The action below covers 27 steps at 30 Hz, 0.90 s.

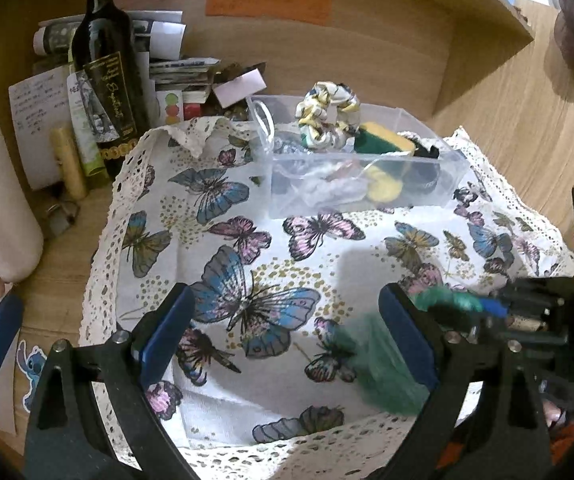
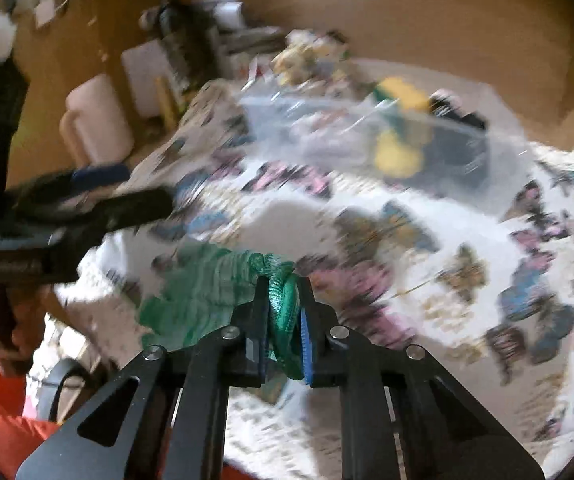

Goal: Organize soft objects
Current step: 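Lower the green cloth into the clear box and open the right tool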

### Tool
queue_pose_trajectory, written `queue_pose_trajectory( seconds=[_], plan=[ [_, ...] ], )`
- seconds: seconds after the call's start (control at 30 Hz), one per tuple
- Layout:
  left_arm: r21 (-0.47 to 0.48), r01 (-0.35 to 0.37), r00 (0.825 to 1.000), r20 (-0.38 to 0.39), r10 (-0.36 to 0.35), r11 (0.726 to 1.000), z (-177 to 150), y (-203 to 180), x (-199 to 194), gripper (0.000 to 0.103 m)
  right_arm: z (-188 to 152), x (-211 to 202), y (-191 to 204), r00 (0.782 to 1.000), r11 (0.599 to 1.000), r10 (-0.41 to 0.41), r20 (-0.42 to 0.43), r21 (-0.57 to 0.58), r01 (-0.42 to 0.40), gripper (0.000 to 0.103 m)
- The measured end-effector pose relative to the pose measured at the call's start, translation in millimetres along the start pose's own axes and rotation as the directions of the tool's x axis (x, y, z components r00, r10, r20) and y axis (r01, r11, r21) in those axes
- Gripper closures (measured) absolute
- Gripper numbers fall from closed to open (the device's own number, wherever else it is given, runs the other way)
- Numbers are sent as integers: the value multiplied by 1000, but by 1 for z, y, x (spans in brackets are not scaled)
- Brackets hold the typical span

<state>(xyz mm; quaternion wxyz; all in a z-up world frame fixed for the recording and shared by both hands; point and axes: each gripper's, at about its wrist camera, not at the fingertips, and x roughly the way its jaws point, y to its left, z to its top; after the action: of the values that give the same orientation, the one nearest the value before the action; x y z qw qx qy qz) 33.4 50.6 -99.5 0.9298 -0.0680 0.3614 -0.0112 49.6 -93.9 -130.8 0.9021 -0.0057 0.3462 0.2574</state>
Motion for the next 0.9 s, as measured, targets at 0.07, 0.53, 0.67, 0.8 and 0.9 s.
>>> queue_pose_trajectory(
  seconds=[0.07, 0.53, 0.67, 0.8, 0.9],
  plan=[
    [5, 6, 1000, 11, -6, 1000, 3, -2, -1, 9, 10, -10, -10, 999, 999, -33, 40, 15, 33, 92],
    [24, 5, 984, 175, -9, 1000, 40, -16, -14, 8, 104, -65, -62, 906, 960, -279, 319, 128, 251, 92],
    [20, -2, 977, 214, -2, 1000, 46, -18, -18, 6, 126, -49, -68, 888, 943, -331, 318, 122, 308, 92],
    [19, -20, 971, 237, 15, 1000, 48, -20, -19, 5, 136, -15, -73, 913, 947, -319, 253, 105, 302, 92],
    [21, -29, 969, 246, 23, 999, 49, -20, -20, 5, 136, 11, -79, 925, 943, -330, 187, 98, 317, 92]
  ],
)
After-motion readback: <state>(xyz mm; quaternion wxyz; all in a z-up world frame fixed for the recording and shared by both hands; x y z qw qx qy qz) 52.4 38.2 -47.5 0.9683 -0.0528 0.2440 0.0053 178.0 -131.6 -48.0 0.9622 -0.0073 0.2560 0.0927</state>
